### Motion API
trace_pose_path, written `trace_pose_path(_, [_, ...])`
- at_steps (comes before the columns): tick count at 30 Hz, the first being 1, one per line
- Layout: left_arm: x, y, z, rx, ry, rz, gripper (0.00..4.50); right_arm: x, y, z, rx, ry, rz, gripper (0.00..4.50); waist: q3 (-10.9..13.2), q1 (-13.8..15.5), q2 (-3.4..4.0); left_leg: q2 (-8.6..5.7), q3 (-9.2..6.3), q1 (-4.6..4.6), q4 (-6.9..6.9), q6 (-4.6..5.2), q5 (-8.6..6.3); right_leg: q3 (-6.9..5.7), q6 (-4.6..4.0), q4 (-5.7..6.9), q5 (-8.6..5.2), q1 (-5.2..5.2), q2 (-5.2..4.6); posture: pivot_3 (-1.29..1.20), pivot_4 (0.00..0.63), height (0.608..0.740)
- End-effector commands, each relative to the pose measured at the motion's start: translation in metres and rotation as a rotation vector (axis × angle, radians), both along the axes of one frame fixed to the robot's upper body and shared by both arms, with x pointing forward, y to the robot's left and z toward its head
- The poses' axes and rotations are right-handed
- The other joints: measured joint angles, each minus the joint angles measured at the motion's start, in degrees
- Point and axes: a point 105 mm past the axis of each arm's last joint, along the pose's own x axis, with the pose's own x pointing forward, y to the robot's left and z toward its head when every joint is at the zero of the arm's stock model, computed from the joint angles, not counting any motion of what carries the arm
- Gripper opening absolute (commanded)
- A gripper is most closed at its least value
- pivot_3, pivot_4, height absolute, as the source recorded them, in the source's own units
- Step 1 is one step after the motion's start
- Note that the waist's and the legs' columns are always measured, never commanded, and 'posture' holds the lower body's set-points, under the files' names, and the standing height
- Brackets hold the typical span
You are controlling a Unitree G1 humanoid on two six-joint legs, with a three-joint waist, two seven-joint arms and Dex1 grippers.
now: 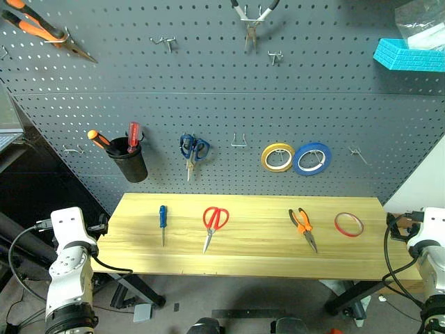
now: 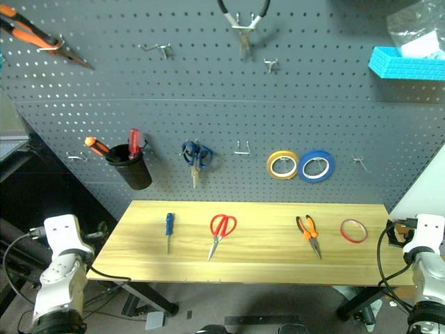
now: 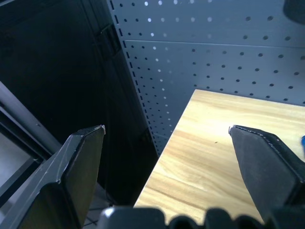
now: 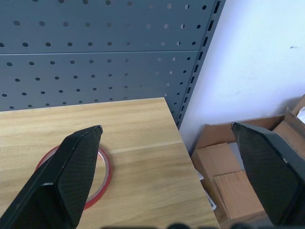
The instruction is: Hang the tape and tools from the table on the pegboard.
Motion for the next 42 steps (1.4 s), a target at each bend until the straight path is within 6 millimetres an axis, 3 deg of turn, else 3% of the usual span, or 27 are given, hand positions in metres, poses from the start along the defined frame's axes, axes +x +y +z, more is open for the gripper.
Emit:
trace_pose_path(1, [0.004, 0.004, 0.022, 0.077, -0.055, -0.020, 4.49, 0.007, -0.001, 0.018, -0.027, -0.066, 0.007, 4.50, 0.00, 0.00, 0.00, 0.00, 0.01, 0.00, 0.00, 0.00, 0.00, 0.00, 0.00, 0.00, 0.00, 0.00, 0.00, -0.04, 0.008, 0.740])
trace_pose_path(7, [0.001, 0.005, 0.025, 0.079, -0.074, 0.002, 4.49, 0.011, 0.012, 0.015, -0.029, -0.052, 0.076, 4.50, 0.01, 0.00, -0.02, 0.01, 0.01, 0.00, 0.00, 0.00, 0.00, 0.01, 0.00, 0.00, 0.00, 0.00, 0.00, -0.04, 0.016, 0.740])
trace_pose_path(16, [0.005, -0.027, 0.027, -0.056, -0.044, -0.097, 4.49, 0.016, 0.065, 0.022, -0.014, -0.025, 0.315, 4.50, 0.87, 0.01, -0.05, 0.17, -0.01, -0.04, 0.01, 0.02, -0.02, 0.03, 0.24, 0.01, -0.15, -0.01, -0.02, -0.06, 0.074, 0.740])
trace_pose_path(22, [0.025, -0.075, 0.046, 0.062, -0.054, -0.334, 4.49, 0.019, 0.109, 0.036, 0.008, 0.000, 0.432, 4.50, 3.07, 0.09, -0.01, 0.20, 0.03, -0.09, 0.04, 0.02, -0.03, 0.02, 0.25, 0.02, -0.16, -0.05, -0.02, -0.08, 0.127, 0.740])
trace_pose_path(26, [0.036, -0.124, 0.060, 0.119, -0.018, -0.637, 4.49, 0.019, 0.133, 0.039, 0.009, 0.046, 0.497, 4.50, 5.20, 0.02, -0.09, 0.28, 0.13, -0.27, 0.00, 0.04, -0.05, 0.00, -0.03, 0.00, -0.01, -0.17, -0.01, -0.10, 0.181, 0.740])
trace_pose_path(28, [0.038, -0.160, 0.064, 0.066, 0.011, -0.831, 4.49, 0.020, 0.138, 0.035, 0.001, 0.091, 0.520, 4.50, 6.05, -0.06, -0.06, 0.34, 0.17, -0.46, 0.01, 0.05, -0.05, -0.01, -0.06, -0.02, 0.00, -0.34, 0.01, -0.11, 0.206, 0.740])
trace_pose_path(30, [0.038, -0.195, 0.072, 0.051, 0.019, -1.018, 4.49, 0.022, 0.140, 0.033, 0.006, 0.127, 0.531, 4.50, 7.08, -0.08, -0.05, 0.34, 0.23, -0.62, 0.03, 0.08, -0.06, -0.01, -0.08, -0.02, 0.02, -0.47, 0.01, -0.12, 0.221, 0.740])
trace_pose_path(34, [0.038, -0.236, 0.086, 0.063, 0.032, -1.258, 4.49, 0.033, 0.134, 0.031, 0.023, 0.185, 0.502, 4.50, 8.64, -0.55, -0.08, 0.37, 0.37, -1.23, 0.10, 0.09, -0.05, 0.04, -0.22, 0.04, 0.23, -1.15, 0.00, -0.14, 0.251, 0.740])
trace_pose_path(42, [0.042, -0.283, 0.097, 0.068, 0.051, -1.557, 4.49, 0.061, 0.108, 0.019, -0.014, 0.314, 0.439, 4.50, 11.52, -2.66, -0.31, 0.65, 0.94, -1.33, 0.10, 0.13, -0.08, 0.07, -0.27, -0.01, 0.26, -1.27, 0.17, -0.16, 0.296, 0.740])
